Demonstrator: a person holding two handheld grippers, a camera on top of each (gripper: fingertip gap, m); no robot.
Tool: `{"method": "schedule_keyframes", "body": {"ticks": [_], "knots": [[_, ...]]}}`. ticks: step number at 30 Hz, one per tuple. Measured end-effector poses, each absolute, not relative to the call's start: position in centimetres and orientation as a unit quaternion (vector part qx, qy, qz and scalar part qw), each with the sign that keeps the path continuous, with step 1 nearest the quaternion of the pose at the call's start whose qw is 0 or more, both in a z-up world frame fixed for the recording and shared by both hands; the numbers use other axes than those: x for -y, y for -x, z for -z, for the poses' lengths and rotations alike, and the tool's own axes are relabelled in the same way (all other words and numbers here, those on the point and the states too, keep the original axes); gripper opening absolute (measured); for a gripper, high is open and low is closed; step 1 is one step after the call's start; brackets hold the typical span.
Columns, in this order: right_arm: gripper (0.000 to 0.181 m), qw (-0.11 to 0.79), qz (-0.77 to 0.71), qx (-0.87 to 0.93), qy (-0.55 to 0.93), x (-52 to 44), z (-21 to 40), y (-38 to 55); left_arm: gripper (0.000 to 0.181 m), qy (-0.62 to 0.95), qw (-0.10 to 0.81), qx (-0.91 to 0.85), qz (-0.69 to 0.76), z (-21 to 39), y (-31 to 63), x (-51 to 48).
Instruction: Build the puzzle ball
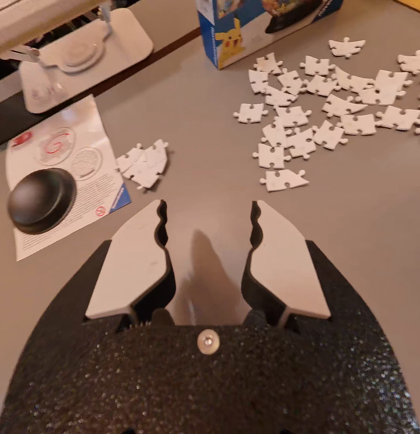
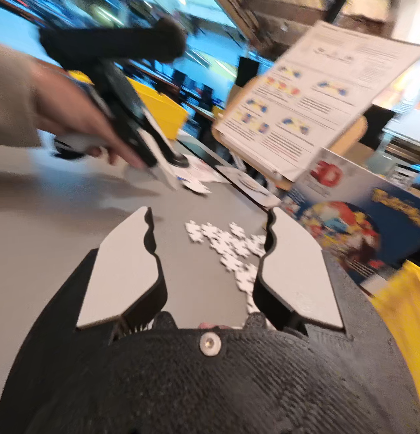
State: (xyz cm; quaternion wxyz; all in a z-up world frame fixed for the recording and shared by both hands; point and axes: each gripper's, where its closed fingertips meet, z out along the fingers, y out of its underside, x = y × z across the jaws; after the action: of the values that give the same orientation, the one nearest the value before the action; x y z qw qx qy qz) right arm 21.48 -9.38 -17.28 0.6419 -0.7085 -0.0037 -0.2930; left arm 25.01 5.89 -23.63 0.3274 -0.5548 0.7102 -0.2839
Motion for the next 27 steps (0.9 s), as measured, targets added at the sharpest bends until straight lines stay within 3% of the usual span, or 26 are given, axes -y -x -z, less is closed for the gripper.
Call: {"method": "schedule_keyframes", "body": {"ticks": [10, 20, 27], "knots": [[0.090, 0.605, 0.220, 0.137, 0.753, 3.4, 20.9, -15.1, 0.066, 0.613, 0.298, -0.668, 0.297, 26.6, -27.0, -6.7], [0.088, 0.531, 0.277, 0.199, 0.776, 2.4, 23.5, -15.0, 0.065, 0.679, 0.251, -0.624, 0.295, 28.3, -28.4, -8.5], [0.072, 0.520, 0.290, 0.202, 0.778, 2.2, 23.8, -15.2, 0.060, 0.667, 0.269, -0.644, 0.260, 28.7, -28.7, -8.5]]}}
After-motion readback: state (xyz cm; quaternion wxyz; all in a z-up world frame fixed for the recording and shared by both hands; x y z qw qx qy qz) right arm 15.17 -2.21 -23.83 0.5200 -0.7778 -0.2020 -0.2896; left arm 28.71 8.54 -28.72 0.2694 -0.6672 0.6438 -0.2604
